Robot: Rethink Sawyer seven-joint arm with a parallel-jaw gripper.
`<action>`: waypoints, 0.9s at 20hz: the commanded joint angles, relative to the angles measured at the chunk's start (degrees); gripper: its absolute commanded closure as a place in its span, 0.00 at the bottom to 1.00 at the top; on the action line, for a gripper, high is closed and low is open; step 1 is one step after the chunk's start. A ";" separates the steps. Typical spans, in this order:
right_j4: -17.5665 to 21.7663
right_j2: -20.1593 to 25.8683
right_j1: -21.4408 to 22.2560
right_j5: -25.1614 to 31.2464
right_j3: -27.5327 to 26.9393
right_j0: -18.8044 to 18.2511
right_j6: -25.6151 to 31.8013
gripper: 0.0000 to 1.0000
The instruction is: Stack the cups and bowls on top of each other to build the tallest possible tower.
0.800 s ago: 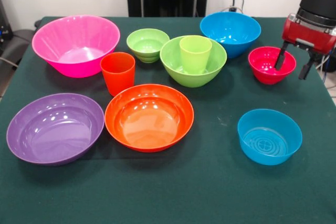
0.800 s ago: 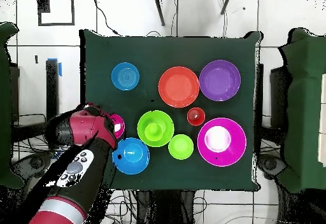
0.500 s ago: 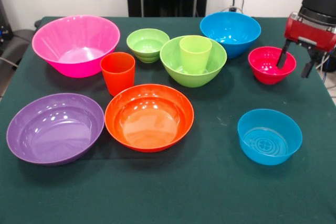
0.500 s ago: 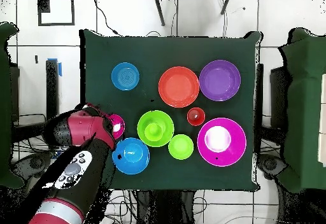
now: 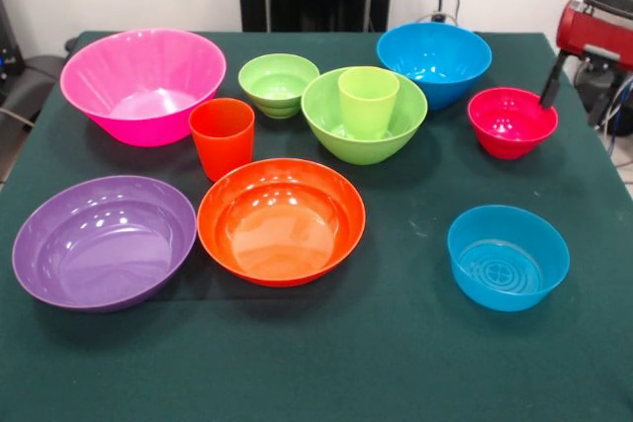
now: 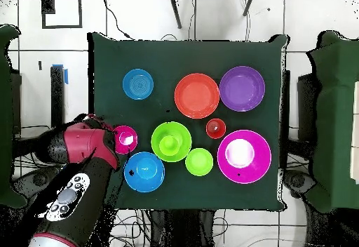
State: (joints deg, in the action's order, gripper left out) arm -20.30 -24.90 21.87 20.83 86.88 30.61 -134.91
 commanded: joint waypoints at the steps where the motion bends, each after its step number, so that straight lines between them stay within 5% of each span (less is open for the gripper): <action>1: 0.21 2.79 -4.93 8.51 -5.19 -1.22 -7.64 0.00; 4: 0.63 1.31 -6.40 9.15 -6.38 -0.47 -8.20 0.00; 10: -1.20 2.02 -13.14 1.18 -7.92 0.17 -10.71 0.00; 18: -2.04 2.26 -13.23 0.97 -6.99 0.61 -10.68 0.00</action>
State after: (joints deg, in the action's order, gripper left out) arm -20.81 -27.49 12.29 22.84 81.75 30.82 -134.91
